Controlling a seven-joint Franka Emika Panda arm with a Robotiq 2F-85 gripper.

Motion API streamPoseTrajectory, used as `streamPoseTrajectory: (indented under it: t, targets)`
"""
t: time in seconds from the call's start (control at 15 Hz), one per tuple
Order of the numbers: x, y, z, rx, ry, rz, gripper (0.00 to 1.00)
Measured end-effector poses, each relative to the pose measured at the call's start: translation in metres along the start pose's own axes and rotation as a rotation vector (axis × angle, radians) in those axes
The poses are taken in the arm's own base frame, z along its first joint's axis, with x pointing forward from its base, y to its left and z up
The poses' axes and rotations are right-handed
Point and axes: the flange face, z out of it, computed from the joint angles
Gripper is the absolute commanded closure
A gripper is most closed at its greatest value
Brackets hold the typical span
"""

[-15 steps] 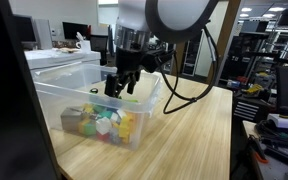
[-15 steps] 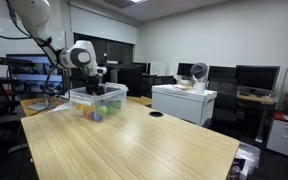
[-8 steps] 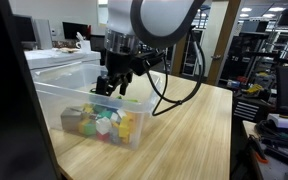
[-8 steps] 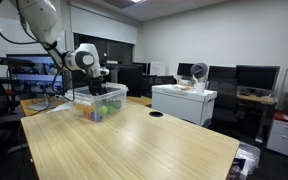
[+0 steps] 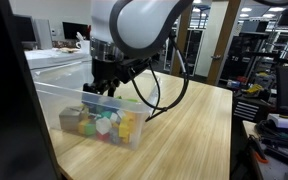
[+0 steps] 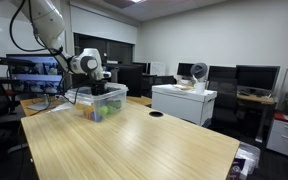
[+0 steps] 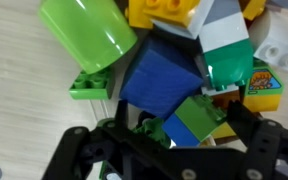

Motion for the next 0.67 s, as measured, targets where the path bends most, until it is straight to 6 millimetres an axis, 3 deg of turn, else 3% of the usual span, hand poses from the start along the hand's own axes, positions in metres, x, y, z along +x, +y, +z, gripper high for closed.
streamPoseTrajectory:
  t: [0.07,0.47,0.67]
  targets:
    - [0.000,0.000,0.000,0.000,0.000,-0.002,0.26]
    - [-0.004,-0.001,-0.005,0.001,0.000,-0.054,0.66]
    - [-0.015,0.000,-0.018,0.000,0.001,-0.098,0.89]
